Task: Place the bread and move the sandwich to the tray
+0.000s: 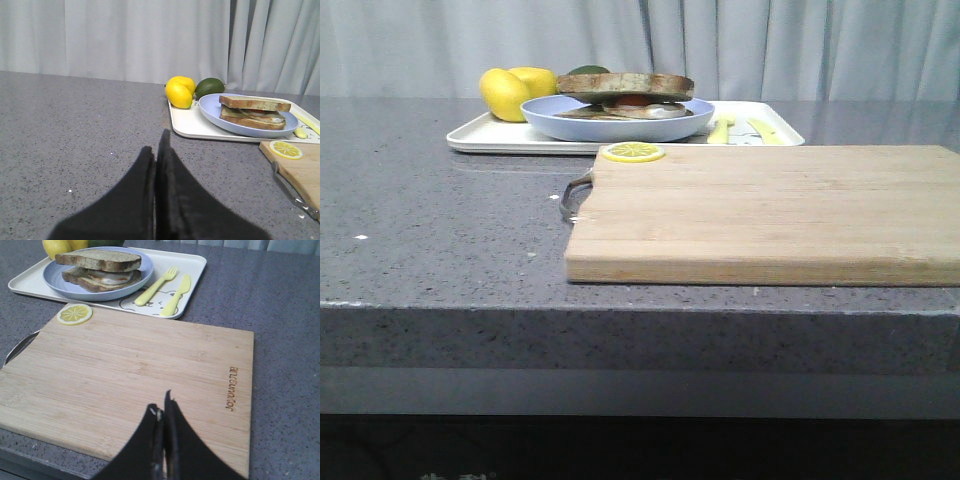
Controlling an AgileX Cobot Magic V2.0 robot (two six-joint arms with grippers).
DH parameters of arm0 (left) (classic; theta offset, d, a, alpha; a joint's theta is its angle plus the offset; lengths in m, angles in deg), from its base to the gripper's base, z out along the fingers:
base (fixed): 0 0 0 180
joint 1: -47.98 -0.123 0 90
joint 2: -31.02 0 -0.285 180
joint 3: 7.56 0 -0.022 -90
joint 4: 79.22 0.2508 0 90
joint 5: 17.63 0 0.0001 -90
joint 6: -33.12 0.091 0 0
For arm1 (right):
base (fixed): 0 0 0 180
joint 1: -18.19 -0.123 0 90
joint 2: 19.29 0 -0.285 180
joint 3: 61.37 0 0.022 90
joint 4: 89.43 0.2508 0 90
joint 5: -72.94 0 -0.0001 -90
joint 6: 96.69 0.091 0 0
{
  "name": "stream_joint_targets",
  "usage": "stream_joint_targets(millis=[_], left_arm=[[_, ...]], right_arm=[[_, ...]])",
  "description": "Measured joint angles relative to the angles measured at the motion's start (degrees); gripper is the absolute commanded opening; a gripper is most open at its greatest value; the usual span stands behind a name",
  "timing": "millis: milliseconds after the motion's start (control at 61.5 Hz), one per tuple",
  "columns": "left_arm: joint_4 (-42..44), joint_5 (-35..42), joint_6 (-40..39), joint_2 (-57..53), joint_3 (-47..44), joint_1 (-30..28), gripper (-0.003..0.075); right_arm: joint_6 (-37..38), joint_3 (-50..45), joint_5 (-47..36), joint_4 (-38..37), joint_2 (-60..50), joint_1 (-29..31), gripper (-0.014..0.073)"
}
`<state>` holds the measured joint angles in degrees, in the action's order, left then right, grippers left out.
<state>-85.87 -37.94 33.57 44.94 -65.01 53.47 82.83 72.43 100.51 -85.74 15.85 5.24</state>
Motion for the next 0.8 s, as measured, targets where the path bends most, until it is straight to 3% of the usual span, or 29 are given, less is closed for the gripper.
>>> stream_joint_targets(millis=[212,472,797], left_arm=[[0.0,1.6,0.0,-1.4,-1.5,-0.1,-0.0020],[0.0,3.3,0.0,-6.3,-11.2,-0.2,-0.0020],[0.0,10.8,0.0,-6.3,-20.0,-0.2,-0.0020]], right_arm=[[0.0,0.0,0.0,0.0,0.0,0.0,-0.0060],[0.0,0.0,0.0,0.0,0.0,0.0,-0.0060],[0.0,0.0,0.0,0.0,0.0,0.0,-0.0060]])
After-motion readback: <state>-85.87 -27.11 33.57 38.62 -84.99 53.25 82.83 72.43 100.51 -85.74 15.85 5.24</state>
